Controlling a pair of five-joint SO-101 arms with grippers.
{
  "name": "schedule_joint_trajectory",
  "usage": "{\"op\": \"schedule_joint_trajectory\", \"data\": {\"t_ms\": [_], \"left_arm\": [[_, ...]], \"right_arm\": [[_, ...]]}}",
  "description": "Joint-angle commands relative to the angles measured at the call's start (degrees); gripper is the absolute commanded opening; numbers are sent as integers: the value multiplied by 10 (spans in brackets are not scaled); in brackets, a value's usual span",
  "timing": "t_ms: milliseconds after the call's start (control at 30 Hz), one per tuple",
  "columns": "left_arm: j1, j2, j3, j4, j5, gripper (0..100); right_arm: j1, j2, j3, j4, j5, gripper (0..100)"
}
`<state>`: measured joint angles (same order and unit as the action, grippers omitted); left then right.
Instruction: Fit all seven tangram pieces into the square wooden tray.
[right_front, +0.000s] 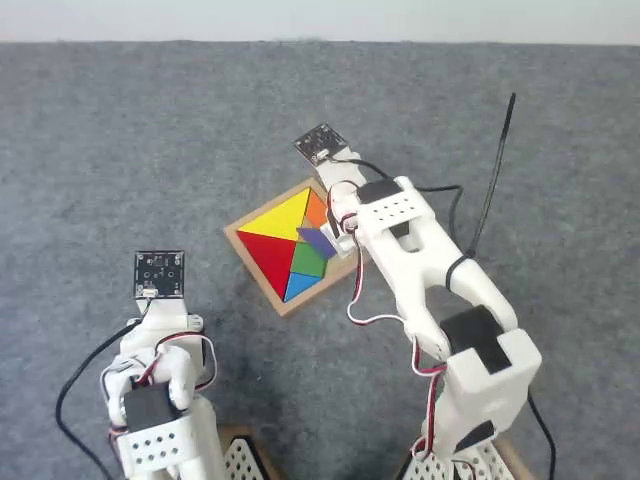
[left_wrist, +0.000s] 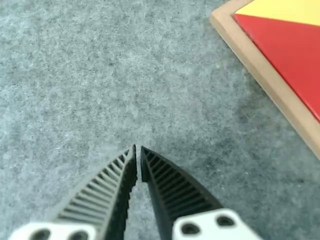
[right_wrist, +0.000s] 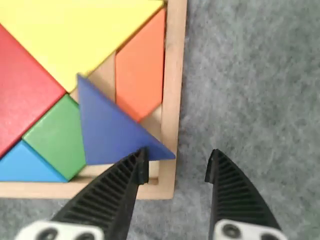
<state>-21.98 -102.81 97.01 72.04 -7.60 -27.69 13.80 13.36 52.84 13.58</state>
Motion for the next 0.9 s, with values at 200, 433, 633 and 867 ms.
{"op": "schedule_joint_trajectory", "data": {"t_ms": [200,433,633,867], "left_arm": [[-2,-11,-5,3,-5,15],[-2,-11,-5,3,-5,15],[-2,-11,-5,3,-5,15],[-2,-11,-5,3,-5,15]], "right_arm": [[-3,-1,-90,-11,7,190],[-70,3,-93,-29,4,190],[-79,57,-105,-39,4,190],[-88,77,-118,-18,4,190]]}}
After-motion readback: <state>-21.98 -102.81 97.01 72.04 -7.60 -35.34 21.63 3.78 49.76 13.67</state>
